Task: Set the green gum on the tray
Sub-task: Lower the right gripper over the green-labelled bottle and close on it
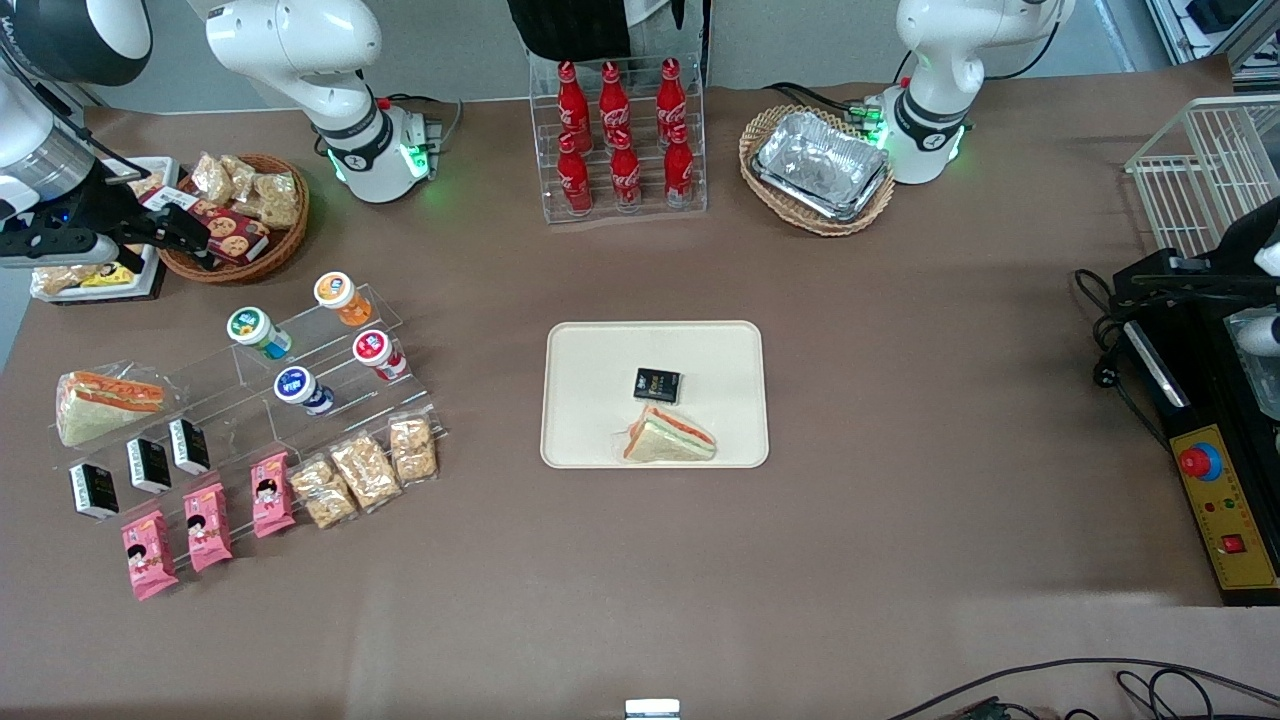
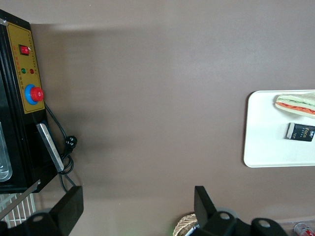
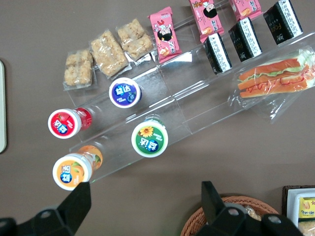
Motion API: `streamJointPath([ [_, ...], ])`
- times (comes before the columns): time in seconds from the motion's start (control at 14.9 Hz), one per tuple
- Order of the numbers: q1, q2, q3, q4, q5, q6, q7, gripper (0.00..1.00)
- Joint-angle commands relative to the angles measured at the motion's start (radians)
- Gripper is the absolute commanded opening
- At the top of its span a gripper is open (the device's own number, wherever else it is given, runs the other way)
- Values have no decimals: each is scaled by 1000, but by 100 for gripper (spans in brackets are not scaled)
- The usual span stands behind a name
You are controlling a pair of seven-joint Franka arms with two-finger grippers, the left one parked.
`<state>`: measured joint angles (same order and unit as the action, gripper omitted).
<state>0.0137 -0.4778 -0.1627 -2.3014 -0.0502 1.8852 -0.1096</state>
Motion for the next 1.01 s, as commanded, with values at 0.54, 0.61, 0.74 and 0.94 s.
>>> streamJointPath([
  [0.54, -6, 232, -1, -29, 4, 121, 36, 100],
  [0.61, -4, 255, -3, -38, 15, 144, 38, 100],
  [0.74, -4, 275, -1, -62, 42, 181, 54, 100],
  [0.94, -4, 301, -3, -67, 46, 204, 57, 100],
])
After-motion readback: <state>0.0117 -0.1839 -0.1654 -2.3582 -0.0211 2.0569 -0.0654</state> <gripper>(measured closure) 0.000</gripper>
